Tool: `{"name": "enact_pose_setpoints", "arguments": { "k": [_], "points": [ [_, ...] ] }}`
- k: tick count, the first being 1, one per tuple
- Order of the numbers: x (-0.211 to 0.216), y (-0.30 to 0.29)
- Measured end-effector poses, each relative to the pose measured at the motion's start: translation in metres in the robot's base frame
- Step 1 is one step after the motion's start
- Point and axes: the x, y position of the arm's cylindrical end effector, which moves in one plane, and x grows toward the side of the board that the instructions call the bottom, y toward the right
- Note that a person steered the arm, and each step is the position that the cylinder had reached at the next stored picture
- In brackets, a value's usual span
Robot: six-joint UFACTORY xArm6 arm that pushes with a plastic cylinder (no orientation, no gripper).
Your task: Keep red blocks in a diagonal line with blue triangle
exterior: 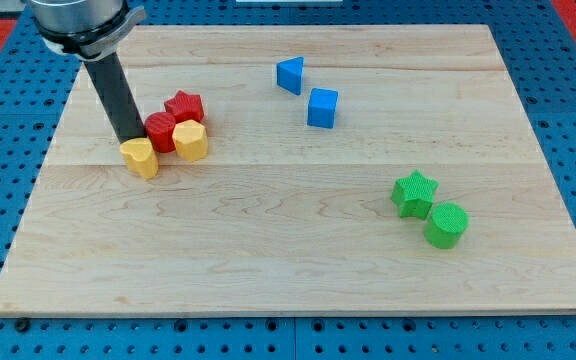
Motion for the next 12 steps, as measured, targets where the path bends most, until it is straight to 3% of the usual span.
{"name": "enact_pose_setpoints", "arguments": {
  "k": [3,7,10,12],
  "points": [
    [-0.072,0.066],
    [-0.114,0.065],
    [-0.105,0.097],
    [-0.079,0.063]
  ]
}}
